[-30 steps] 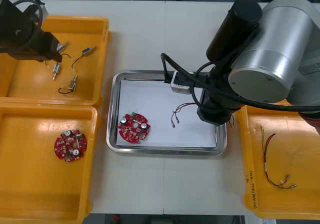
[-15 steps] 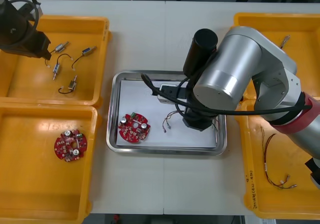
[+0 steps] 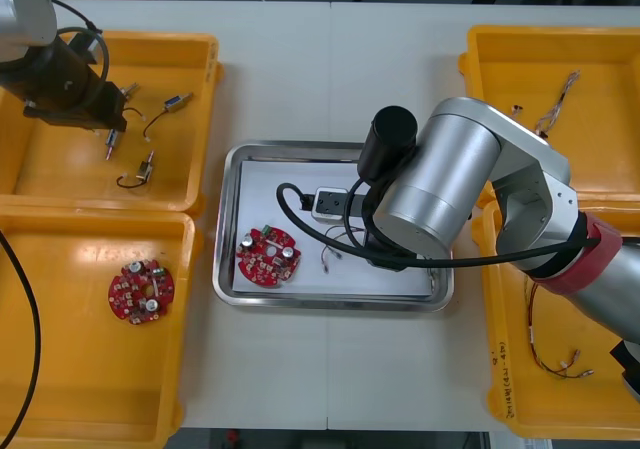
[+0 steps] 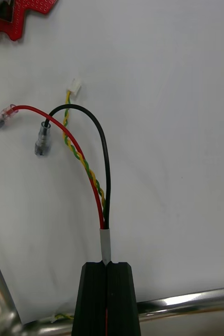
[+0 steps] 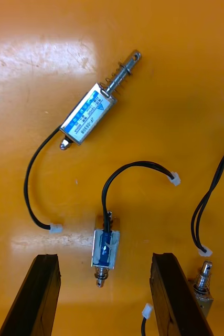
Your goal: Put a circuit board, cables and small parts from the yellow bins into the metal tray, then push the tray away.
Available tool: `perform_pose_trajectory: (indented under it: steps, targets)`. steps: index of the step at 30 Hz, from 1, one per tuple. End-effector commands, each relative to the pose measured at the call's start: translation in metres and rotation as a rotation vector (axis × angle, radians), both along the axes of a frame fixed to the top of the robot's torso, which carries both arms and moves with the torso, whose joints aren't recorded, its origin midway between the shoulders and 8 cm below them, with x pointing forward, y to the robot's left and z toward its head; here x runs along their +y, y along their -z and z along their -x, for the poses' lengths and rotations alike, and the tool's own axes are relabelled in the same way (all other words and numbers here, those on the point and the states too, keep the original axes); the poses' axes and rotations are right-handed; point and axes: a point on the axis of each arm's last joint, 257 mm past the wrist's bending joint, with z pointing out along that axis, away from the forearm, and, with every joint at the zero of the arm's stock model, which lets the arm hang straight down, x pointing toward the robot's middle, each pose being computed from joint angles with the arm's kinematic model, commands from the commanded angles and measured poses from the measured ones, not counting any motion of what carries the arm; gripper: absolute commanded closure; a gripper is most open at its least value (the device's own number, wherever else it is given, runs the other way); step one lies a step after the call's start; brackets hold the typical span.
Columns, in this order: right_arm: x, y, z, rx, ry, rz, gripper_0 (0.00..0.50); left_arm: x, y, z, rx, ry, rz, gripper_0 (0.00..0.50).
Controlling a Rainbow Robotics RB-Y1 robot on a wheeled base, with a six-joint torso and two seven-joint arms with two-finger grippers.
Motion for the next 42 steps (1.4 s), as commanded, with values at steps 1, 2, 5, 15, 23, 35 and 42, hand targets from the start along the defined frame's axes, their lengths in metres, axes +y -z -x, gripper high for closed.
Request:
perform_pose_trajectory:
  steps: [1,2,5,15,23,35,42]
  targets:
    - [0.009,0.013,0.001,0.012,-0.031,-0.009,0.5,-0.018,-0.023,-0.018,-0.045,0.157,-0.096,0.0]
    - [0.009,0.014,0.0,0.012,-0.031,-0.01,0.5,-0.018,-0.023,-0.018,-0.045,0.159,-0.1,0.0]
    - [0.011,0.015,-0.006,0.002,-0.03,-0.019,0.5,-0.018,-0.015,-0.016,-0.03,0.16,-0.112,0.0]
    - [0.008,0.024,-0.001,0.041,-0.014,-0.022,0.147,-0.013,0.009,-0.012,-0.026,0.167,-0.122,0.0]
    - [0.006,0.018,-0.004,0.034,0.009,-0.028,0.0,-0.008,0.022,-0.013,-0.038,0.165,-0.13,0.0]
    - [-0.005,-0.026,0.006,0.026,0.046,-0.04,0.0,-0.002,0.039,-0.007,-0.025,0.161,-0.137,0.0]
    - [-0.017,-0.065,0.006,0.029,0.089,-0.033,0.0,-0.003,0.043,-0.008,-0.03,0.167,-0.146,0.462]
